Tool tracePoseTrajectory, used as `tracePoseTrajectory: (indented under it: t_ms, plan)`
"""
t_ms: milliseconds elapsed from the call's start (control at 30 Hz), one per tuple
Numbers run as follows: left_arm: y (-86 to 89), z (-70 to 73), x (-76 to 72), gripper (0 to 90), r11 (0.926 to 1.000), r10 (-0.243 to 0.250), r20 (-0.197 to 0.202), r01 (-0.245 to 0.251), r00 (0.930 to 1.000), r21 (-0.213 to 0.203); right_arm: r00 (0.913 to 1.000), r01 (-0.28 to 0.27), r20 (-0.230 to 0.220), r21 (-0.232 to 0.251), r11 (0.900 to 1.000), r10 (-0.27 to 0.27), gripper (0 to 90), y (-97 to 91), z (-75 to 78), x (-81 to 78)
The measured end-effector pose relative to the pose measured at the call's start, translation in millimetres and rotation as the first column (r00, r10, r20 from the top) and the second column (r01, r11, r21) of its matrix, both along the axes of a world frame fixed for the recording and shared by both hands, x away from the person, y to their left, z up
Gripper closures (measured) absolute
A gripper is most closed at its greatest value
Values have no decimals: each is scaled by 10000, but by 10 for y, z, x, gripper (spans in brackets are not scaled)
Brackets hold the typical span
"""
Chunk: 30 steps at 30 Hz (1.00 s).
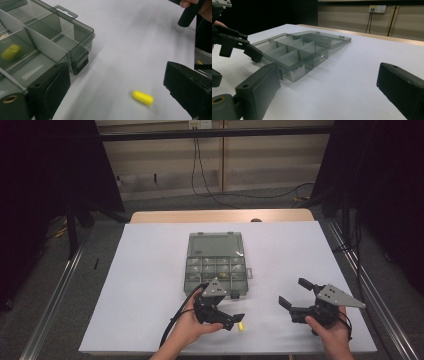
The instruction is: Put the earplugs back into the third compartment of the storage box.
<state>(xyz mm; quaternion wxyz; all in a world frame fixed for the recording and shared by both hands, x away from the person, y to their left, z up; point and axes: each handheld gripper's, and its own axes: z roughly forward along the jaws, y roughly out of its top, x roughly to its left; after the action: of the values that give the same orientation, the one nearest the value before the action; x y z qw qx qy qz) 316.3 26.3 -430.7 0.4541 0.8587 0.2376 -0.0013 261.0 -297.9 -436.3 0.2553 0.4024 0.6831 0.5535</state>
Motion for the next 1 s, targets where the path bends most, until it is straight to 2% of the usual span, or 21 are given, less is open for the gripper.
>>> tracePoseTrajectory:
  t_ms: [133,267,433,533,667,867,933,1000]
  plan:
    - [-19,-26,-17,108,9999,-159,-19,159,9999,42,10000,-20,-2,-25,10000,20,41,-2,-2,2]
    - [-58,-60,-41,136,9982,-537,-6,537,9986,269,10000,-20,-5,-14,10000,20,42,-1,-2,2]
    - [-72,-88,-52,166,9971,-683,-25,683,9977,330,10000,-46,-32,-63,10000,46,42,-2,-5,4]
    - [-76,-105,-60,218,9958,-847,16,846,9964,357,10000,-46,-50,-37,10000,46,42,-3,-6,5]
    - [-99,-130,-76,261,9925,-1127,-68,1129,9936,476,9999,-83,-97,-40,10000,83,42,-4,-8,8]
    - [-121,-152,-111,369,9854,-1575,50,1568,9875,656,9999,-69,-125,-27,10000,69,42,-1,-12,13]
    - [-124,-151,-125,406,9805,-1797,64,1786,9837,823,9999,-78,-148,-66,9999,77,42,0,-13,14]
    - [-134,-157,-138,433,9786,-1907,38,1898,9816,796,9999,-69,-136,-65,10000,68,42,-1,-12,14]
